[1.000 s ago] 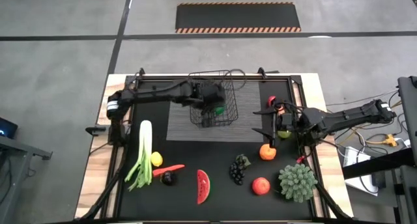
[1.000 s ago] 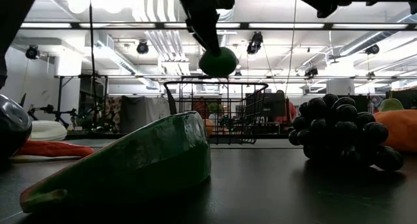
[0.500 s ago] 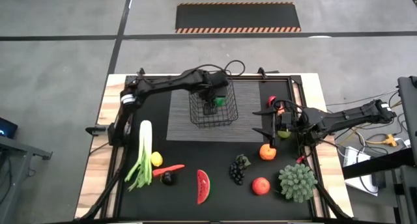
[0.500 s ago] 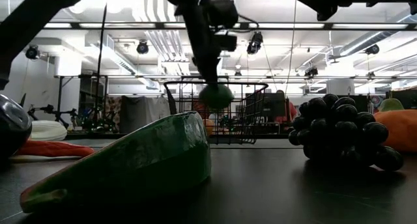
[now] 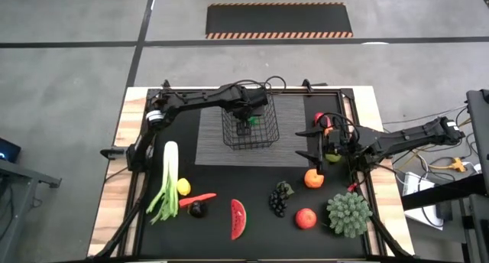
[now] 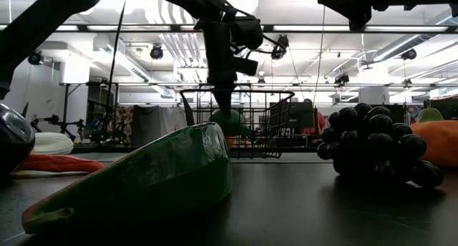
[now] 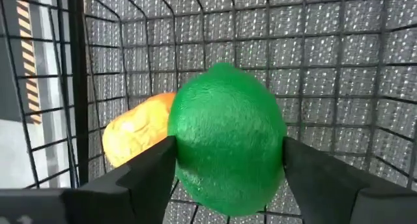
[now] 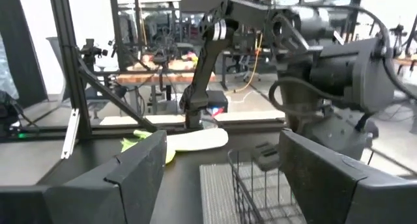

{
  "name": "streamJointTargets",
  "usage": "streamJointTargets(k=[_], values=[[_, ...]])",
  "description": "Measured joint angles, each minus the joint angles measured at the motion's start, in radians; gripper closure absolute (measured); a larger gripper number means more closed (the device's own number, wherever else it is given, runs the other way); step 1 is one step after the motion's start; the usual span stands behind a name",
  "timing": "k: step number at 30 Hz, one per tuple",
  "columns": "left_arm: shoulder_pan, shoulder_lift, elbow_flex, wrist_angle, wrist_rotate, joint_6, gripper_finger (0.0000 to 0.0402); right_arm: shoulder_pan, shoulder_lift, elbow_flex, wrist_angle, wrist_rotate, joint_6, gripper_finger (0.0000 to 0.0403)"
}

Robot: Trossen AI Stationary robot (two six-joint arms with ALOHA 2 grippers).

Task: Build produce basket
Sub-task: Put the lime into the wire basket, then put the pear into the wire basket

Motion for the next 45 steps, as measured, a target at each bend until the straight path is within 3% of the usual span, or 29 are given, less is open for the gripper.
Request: streamJointTargets(k=[6, 14, 22, 27, 36, 40, 45], values=[[0.0, -0.006, -0.006, 0.0, -0.015, -0.001, 0.012, 0.0, 0.001, 0.0, -0.016, 0.0, 0.047, 0.0092], [-0.008, -0.022, 0.01, -0.029, -0.017, -0.001, 0.0116, 0.0, 0.0, 0.0, -0.02, 0.016, 0.103, 0.0074], [-0.089, -0.178, -0.013, 0.004, -0.017, -0.093, 0.0116, 0.0, 0.003, 0.003, -0.036, 0.136, 0.183, 0.0077], [-0.207, -0.333, -0.108, 0.197, -0.016, -0.162, 0.0116, 0.0, 0.019, 0.008, -0.032, 0.161, 0.204, 0.0078], [-0.419, -0.586, -0.442, 0.735, -0.024, -0.161, 0.0116, 0.0, 0.079, 0.059, -0.074, 0.172, 0.338, 0.0078], [-0.465, -0.666, -0.585, 0.941, -0.027, -0.159, 0.0116, 0.0, 0.124, 0.159, -0.237, 0.158, 0.387, 0.0078], [-0.482, -0.744, -0.732, 1.13, -0.042, -0.158, 0.0116, 0.0, 0.197, 0.341, -0.584, 0.159, 0.486, 0.0078]])
